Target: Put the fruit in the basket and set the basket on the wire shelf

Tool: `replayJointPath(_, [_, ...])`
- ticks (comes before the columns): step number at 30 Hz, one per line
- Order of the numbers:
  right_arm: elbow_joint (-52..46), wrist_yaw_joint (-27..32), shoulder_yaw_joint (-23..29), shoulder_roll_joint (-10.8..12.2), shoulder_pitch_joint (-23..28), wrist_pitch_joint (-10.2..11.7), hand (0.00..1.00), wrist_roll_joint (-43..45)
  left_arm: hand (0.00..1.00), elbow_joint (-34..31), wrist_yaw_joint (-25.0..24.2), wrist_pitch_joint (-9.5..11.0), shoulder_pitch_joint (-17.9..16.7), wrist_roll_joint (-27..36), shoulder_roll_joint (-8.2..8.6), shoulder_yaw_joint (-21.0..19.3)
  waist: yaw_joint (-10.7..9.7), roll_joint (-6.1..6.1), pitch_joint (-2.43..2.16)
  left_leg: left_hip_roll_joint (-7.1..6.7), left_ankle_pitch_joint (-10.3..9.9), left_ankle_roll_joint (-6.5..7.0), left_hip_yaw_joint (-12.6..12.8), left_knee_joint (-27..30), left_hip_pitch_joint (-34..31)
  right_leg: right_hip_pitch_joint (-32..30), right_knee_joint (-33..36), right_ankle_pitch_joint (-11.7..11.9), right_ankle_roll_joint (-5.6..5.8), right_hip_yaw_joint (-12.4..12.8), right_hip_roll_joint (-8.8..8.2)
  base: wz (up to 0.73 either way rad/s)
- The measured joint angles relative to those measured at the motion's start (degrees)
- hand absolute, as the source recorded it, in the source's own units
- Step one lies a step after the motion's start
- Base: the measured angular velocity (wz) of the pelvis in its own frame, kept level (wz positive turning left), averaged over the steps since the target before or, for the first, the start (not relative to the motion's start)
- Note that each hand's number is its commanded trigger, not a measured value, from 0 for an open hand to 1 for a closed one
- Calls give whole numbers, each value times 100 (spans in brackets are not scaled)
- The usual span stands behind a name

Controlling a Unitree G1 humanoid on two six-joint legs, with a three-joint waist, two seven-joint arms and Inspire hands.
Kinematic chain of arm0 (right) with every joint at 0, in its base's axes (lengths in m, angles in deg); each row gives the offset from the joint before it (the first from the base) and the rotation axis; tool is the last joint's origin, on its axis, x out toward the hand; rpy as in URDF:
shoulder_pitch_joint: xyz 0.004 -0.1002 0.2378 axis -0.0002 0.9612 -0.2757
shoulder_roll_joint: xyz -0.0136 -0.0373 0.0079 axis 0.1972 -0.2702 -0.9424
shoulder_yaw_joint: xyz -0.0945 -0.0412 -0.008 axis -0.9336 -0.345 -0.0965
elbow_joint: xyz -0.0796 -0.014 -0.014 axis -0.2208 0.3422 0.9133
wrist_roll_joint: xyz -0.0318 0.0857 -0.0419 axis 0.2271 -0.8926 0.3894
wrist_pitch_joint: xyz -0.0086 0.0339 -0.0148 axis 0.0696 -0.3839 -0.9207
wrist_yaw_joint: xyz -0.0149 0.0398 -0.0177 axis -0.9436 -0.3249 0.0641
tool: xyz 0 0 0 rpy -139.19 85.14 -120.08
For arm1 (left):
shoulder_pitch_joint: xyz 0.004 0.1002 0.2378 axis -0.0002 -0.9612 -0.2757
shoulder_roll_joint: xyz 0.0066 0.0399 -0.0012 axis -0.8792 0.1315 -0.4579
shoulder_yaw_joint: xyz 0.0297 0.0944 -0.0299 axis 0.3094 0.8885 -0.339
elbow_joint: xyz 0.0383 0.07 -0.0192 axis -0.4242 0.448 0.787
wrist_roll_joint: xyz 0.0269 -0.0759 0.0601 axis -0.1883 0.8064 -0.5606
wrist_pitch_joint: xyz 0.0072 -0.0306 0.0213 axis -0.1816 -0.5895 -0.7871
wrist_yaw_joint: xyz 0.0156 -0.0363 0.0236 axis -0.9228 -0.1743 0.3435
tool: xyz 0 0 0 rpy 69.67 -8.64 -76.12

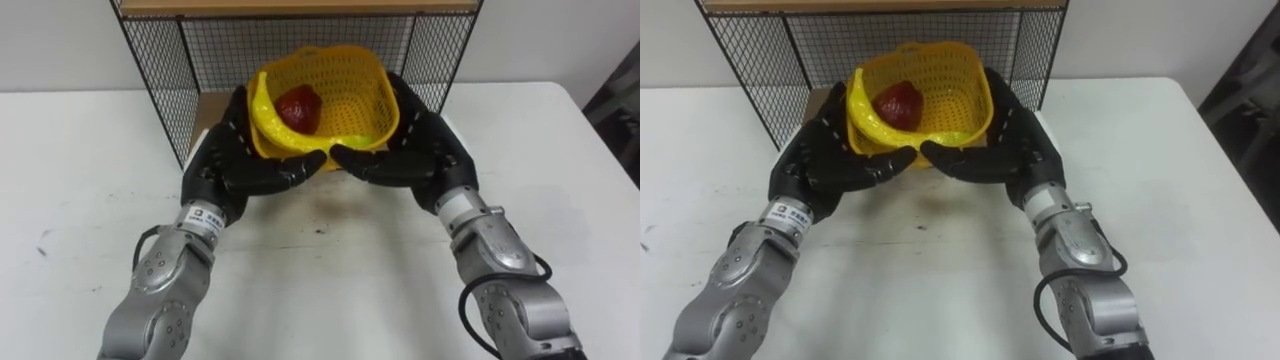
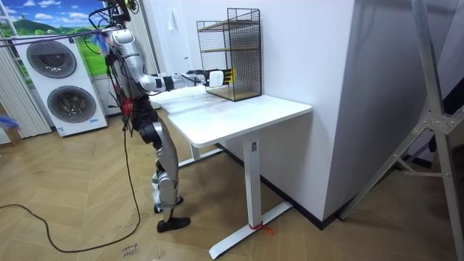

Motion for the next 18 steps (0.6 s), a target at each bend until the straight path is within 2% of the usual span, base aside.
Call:
replayJointPath(4, [163, 102, 54, 69, -276, -286, 0, 11, 0, 405, 168, -170, 413, 4, 94, -108, -6, -1, 2, -5, 1, 0, -2, -34, 4, -6, -13, -1, 1, -12, -8, 0])
replayJointPath(8, [413, 194, 67, 108, -493, -386, 0, 82, 0, 759, 190, -299, 626, 17, 131, -139, -22, -9, 3, -7, 5, 2, -7, -59, 22, -3, -14, -2, 3, -14, -12, 0])
replayJointPath(9, [449, 225, 67, 126, -529, -467, 0, 77, 0, 802, 197, -368, 644, 27, 132, -150, -26, -13, 6, -7, 7, 0, -14, -72, 24, -6, -15, -2, 3, -21, -12, 0])
replayJointPath(14, [606, 269, 67, 127, -580, -546, 0, 36, 0, 999, 200, -523, 730, 23, 152, -173, 13, -55, 32, -10, 29, -13, -24, -132, 63, 6, -22, -2, 3, -52, -16, 0])
replayJointPath(18, [642, 347, 101, 232, -599, -593, 0, 28, 0, 1026, 327, -554, 772, 10, 325, -180, 22, -63, 34, -10, 31, -13, -23, -133, 85, 38, -31, -1, 2, -49, -14, 0])
